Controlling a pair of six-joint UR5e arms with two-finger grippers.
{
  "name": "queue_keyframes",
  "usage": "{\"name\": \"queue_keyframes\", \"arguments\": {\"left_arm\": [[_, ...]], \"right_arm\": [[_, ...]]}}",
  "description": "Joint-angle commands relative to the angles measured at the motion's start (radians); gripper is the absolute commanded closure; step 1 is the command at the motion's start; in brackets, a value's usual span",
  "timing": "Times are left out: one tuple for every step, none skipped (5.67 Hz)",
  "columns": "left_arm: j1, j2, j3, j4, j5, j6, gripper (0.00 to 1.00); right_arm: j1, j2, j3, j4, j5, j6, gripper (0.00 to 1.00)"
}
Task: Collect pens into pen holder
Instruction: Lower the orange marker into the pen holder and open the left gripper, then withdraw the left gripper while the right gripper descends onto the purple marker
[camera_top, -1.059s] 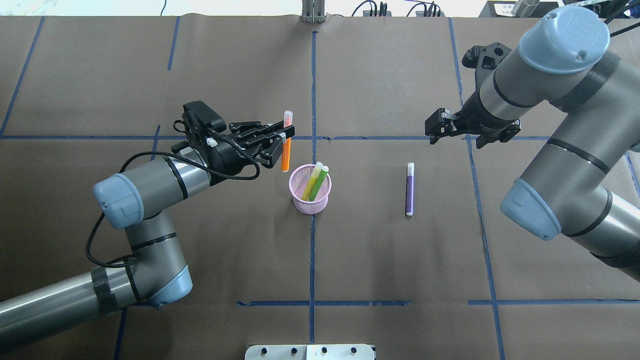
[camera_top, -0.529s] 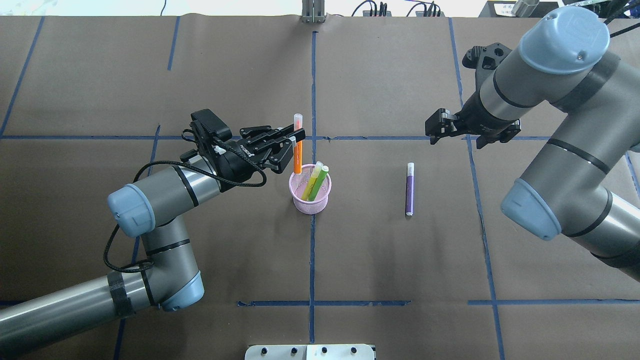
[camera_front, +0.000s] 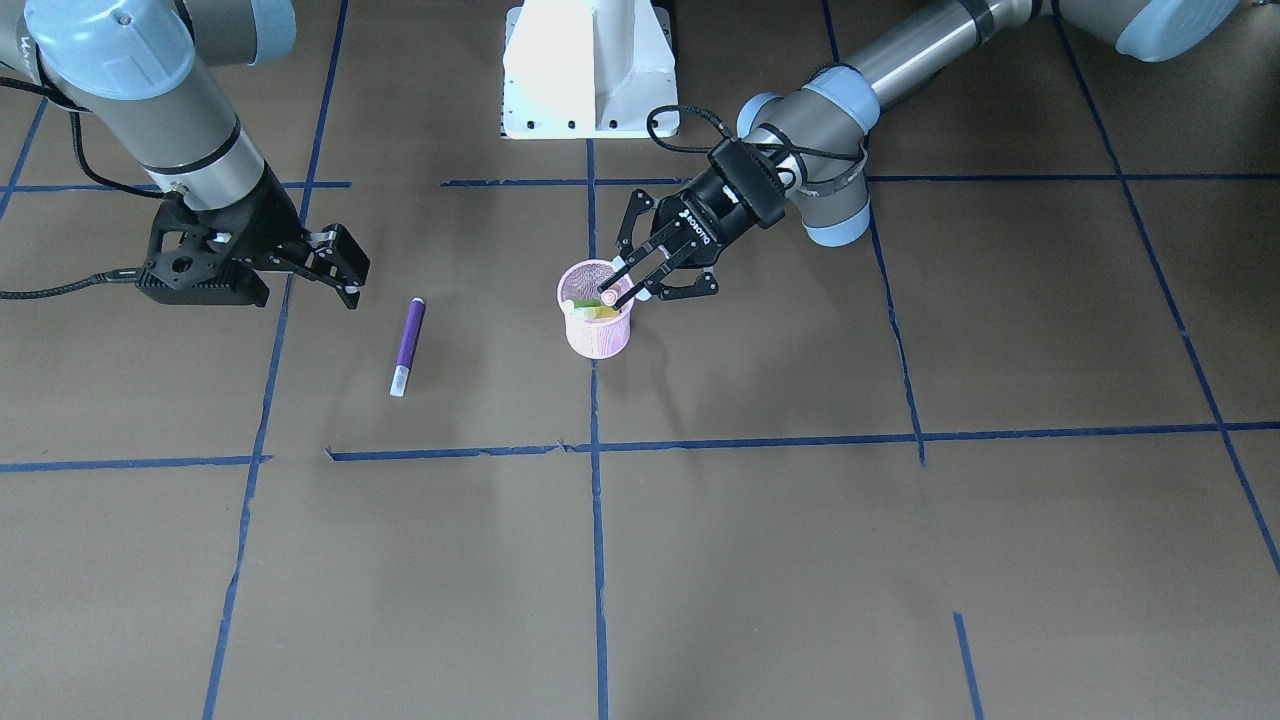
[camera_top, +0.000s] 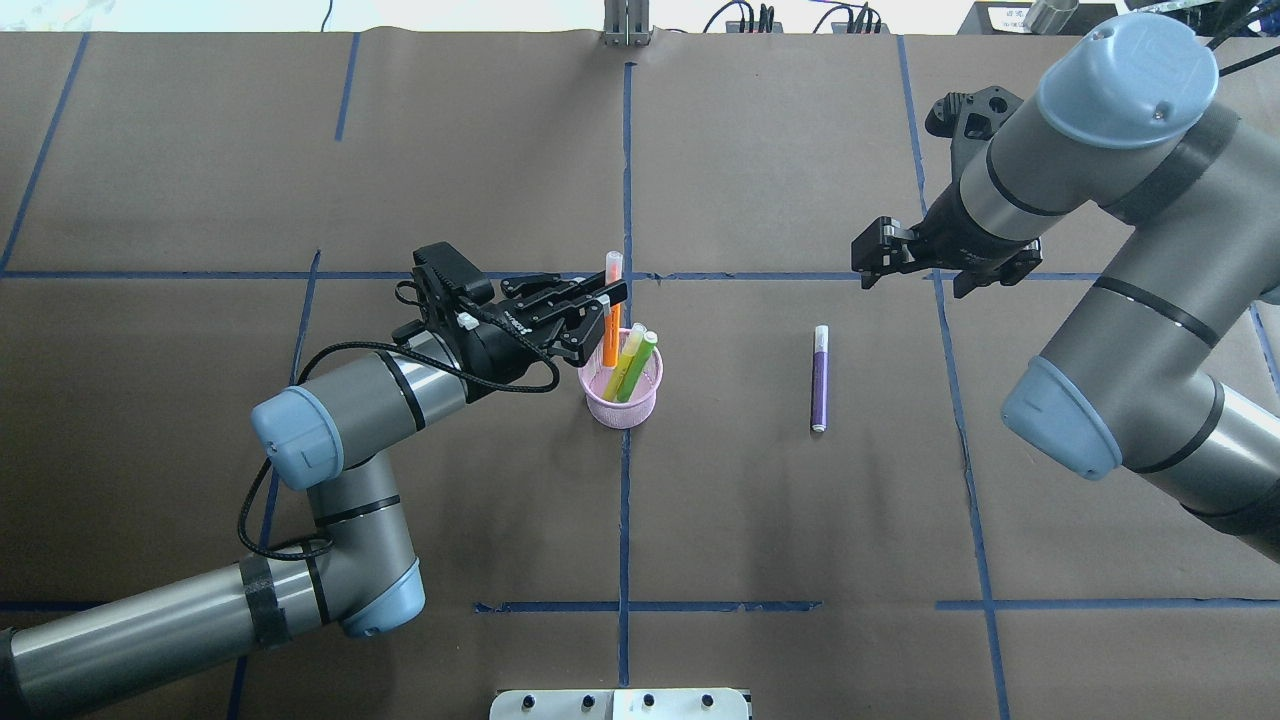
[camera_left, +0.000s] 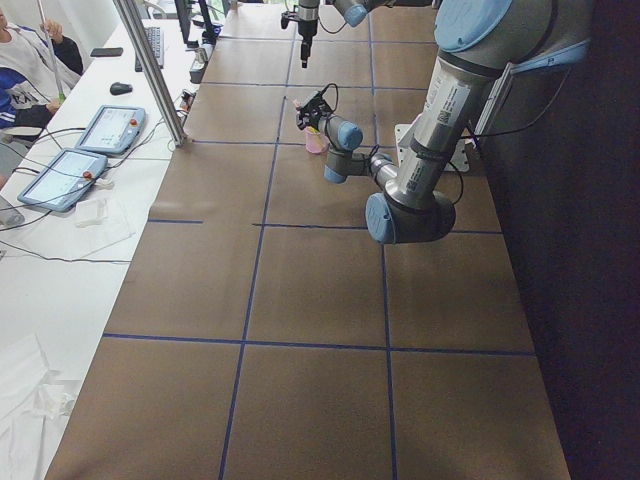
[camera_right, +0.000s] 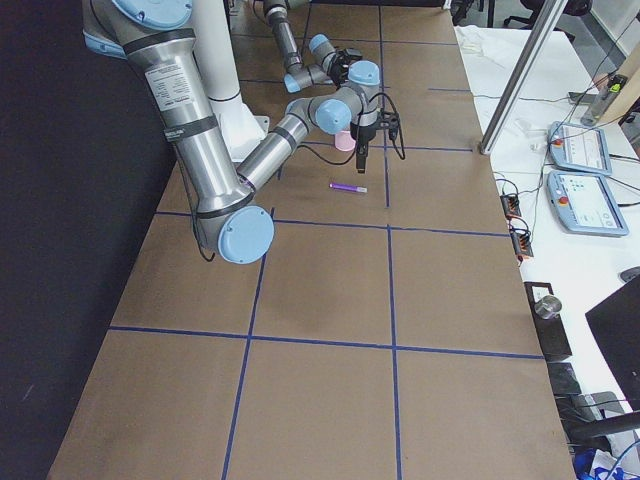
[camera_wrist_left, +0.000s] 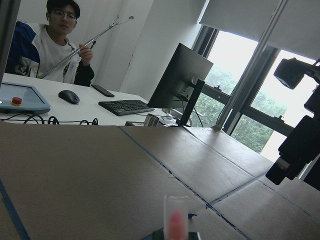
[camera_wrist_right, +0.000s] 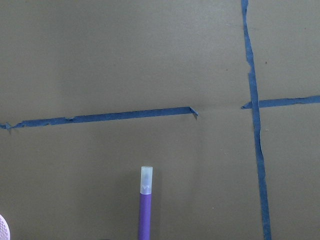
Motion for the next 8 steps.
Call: {"name": "queue_keyframes", "arguments": {"left_arm": [[0.007, -0.002, -0.002, 0.009, 0.003, -0.037, 0.00], [0.005, -0.002, -0.011, 0.007, 0.001, -0.037, 0.00], [-0.016, 0.004, -0.042, 0.071, -0.008, -0.035, 0.00], [-0.064, 0.010, -0.209, 0.362, -0.085, -0.035, 0.00], [-0.114, 0.083, -0.386, 0.576, -0.161, -0.035, 0.00], [-0.160, 0.111, -0.427, 0.675, -0.231, -0.037, 0.00], [-0.203, 0.165, -0.447, 0.743, -0.291, -0.038, 0.00], [-0.287, 0.225, -0.484, 0.798, -0.401, -0.038, 0.00]], "right_arm": [[0.001, 0.001, -0.003, 0.002, -0.002, 0.000, 0.00], [0.000, 0.001, -0.003, 0.002, -0.002, 0.000, 0.00], [0.000, 0.001, -0.012, 0.002, -0.002, 0.000, 0.00], [-0.005, 0.005, -0.027, 0.002, -0.002, 0.007, 0.00], [-0.019, 0.013, -0.056, 0.006, -0.002, 0.010, 0.00], [-0.046, 0.025, -0.093, 0.008, -0.005, 0.011, 0.00], [-0.083, 0.056, -0.145, 0.011, -0.008, 0.013, 0.00], [-0.127, 0.067, -0.214, 0.093, -0.024, 0.052, 0.00]]}}
